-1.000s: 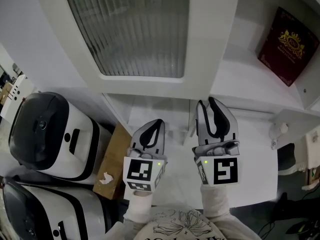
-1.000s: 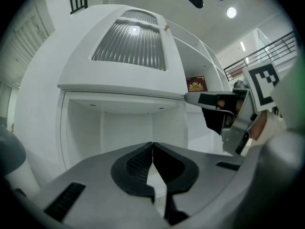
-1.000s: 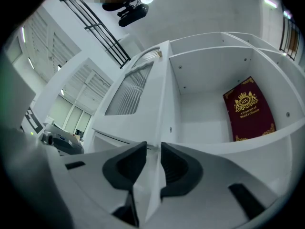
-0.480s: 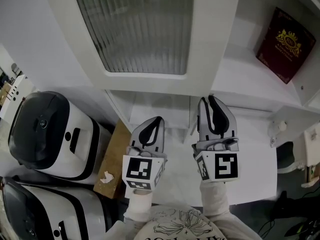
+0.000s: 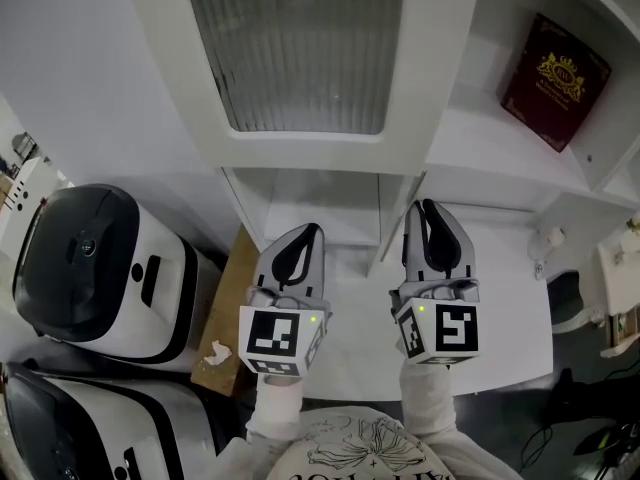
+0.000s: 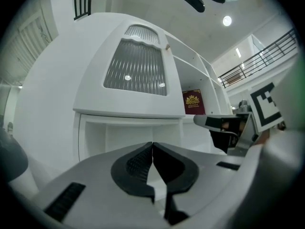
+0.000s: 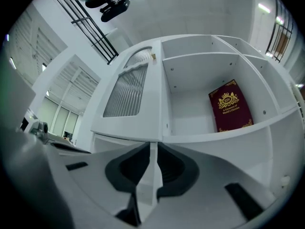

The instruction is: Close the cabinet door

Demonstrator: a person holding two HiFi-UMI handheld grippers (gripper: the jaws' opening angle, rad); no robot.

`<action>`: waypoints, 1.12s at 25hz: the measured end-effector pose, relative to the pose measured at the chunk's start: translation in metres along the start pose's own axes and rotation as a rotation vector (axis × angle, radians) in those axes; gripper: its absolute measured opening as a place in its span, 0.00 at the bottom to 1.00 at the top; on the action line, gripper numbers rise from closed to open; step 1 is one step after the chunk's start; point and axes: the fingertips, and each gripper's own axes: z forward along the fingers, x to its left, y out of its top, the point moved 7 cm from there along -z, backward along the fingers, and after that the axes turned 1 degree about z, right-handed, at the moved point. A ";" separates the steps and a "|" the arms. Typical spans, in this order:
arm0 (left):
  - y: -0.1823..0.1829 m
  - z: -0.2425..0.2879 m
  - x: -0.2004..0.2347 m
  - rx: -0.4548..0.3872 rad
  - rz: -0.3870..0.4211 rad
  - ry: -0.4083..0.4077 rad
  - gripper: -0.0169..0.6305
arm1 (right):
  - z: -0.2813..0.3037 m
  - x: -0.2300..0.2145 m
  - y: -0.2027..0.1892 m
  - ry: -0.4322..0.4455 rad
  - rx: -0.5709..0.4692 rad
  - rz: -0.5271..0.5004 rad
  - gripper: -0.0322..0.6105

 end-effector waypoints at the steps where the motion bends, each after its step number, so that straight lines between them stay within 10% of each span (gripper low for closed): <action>1: 0.001 -0.004 0.001 -0.004 -0.001 -0.005 0.03 | -0.004 0.002 0.000 -0.010 0.006 0.002 0.12; 28: 0.012 -0.067 0.011 -0.048 -0.018 -0.092 0.03 | -0.071 0.052 -0.005 -0.124 0.100 0.014 0.10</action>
